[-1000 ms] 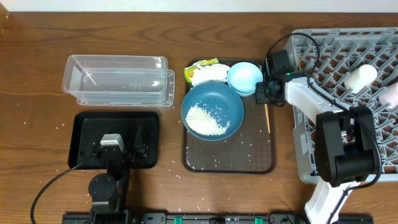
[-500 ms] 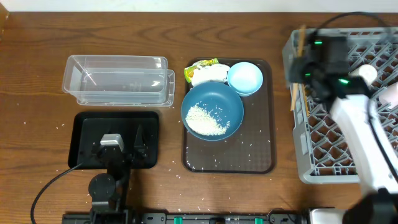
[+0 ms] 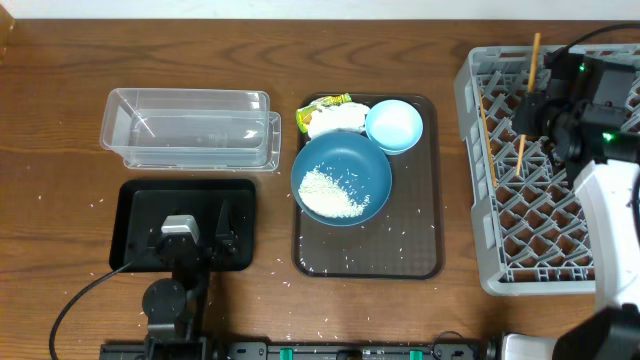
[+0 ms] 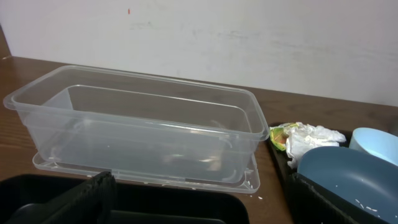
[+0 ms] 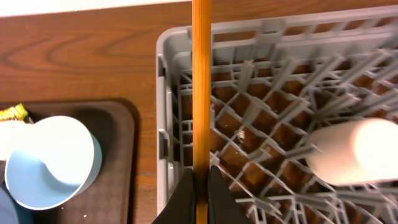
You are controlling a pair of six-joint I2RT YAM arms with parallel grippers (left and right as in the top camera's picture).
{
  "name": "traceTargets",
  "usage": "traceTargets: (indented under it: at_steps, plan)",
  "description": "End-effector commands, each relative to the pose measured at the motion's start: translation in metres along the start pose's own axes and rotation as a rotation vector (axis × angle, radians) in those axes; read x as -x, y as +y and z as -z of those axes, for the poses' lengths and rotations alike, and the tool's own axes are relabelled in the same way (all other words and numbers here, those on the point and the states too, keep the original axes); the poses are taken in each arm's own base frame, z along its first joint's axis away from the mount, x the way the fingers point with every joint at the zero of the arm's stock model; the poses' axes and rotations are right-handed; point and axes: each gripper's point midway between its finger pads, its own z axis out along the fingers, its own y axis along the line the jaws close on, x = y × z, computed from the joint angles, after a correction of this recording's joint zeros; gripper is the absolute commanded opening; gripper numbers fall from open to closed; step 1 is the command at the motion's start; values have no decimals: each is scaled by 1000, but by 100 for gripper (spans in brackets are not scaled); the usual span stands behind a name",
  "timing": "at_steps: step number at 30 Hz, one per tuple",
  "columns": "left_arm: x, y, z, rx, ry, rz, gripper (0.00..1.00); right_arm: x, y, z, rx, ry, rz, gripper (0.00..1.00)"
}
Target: Sort waste into correct bins and load items into the dishwasher rack
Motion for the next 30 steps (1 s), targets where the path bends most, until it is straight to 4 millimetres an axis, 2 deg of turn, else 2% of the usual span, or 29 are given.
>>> traceTargets:
  at_steps: [1, 9, 14, 19, 22, 25, 30]
  plan:
    - [-15, 0, -1, -7, 46, -10, 89, -8, 11, -18, 85, 33, 34, 1]
    - [-15, 0, -1, -7, 46, -10, 89, -27, 13, -50, 127, 101, 14, 7]
    - [-15, 0, -1, -7, 46, -10, 89, -35, 18, -58, 161, 128, -1, 21]
    - [-15, 0, -1, -7, 46, -10, 89, -35, 19, -58, 162, 129, -27, 53]
    - [-15, 0, -1, -7, 46, -10, 89, -35, 19, -57, 161, 132, -70, 61]
    - [-15, 0, -1, -7, 46, -10, 89, -32, 22, -51, 172, 128, -121, 65]
    - [-15, 0, -1, -7, 46, -10, 89, -13, 50, -24, 325, 67, -114, 72]
